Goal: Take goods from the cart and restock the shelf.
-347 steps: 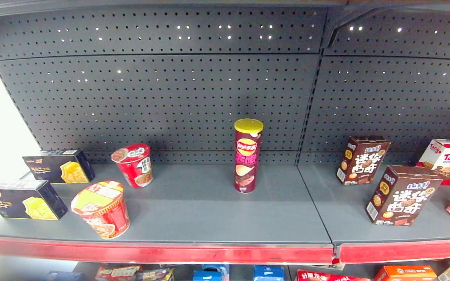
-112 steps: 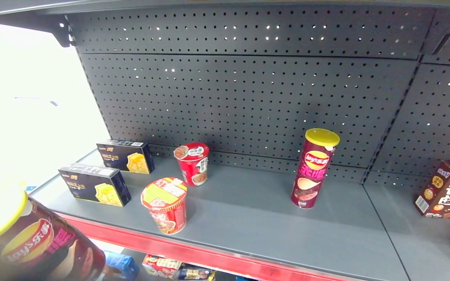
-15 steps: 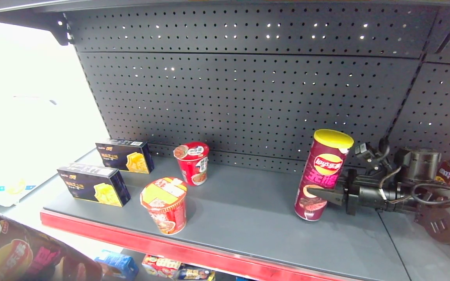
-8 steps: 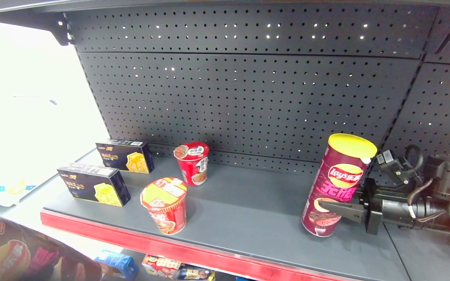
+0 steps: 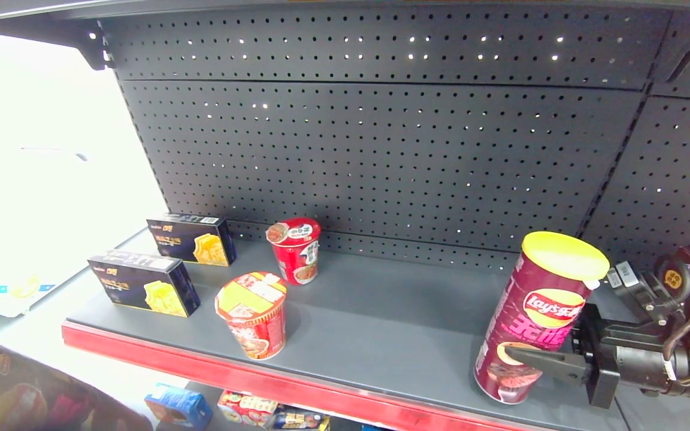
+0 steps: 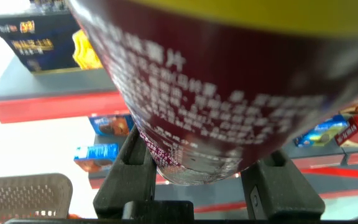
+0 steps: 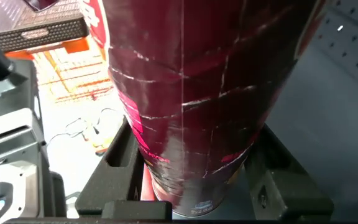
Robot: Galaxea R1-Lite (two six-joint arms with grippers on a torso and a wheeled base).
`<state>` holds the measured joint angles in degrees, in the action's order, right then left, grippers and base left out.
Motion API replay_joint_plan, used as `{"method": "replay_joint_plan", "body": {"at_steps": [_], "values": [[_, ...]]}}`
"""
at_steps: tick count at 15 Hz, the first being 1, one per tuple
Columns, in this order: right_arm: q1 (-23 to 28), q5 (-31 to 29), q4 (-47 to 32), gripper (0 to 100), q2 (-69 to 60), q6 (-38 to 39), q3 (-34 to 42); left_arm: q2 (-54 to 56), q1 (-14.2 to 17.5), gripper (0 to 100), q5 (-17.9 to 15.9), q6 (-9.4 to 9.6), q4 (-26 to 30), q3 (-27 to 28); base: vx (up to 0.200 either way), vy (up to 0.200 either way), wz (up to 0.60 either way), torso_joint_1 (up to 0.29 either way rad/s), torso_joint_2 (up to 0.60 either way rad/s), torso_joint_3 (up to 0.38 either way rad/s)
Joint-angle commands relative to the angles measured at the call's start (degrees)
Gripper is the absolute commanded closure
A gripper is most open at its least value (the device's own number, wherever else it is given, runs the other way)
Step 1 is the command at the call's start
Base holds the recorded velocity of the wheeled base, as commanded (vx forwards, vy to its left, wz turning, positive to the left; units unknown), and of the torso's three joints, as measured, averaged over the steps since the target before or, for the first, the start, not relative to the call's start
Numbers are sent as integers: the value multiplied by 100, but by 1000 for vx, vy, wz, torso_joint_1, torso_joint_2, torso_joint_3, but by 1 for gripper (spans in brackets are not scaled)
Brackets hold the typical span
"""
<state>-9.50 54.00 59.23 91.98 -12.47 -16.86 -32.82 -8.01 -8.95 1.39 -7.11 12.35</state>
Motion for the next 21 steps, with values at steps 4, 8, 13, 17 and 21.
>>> {"method": "replay_joint_plan", "body": {"at_steps": [4,8,13,17,21], "values": [[-105,-4,18,100,92,-10,78,425,1,100,-2,2,315,48,0,0,0,0,0,0],[-114,-13,36,100,330,-124,34,408,-8,100,-10,2,306,127,0,0,0,0,0,0],[-17,-13,308,100,611,-115,-54,408,-8,100,-10,2,306,110,0,0,0,0,0,0],[-8,-13,677,100,883,-115,-2,399,-8,100,-10,-34,306,127,0,0,0,0,0,0],[-17,-22,677,100,874,-115,16,408,-8,100,-10,-34,306,127,0,0,0,0,0,0]]}}
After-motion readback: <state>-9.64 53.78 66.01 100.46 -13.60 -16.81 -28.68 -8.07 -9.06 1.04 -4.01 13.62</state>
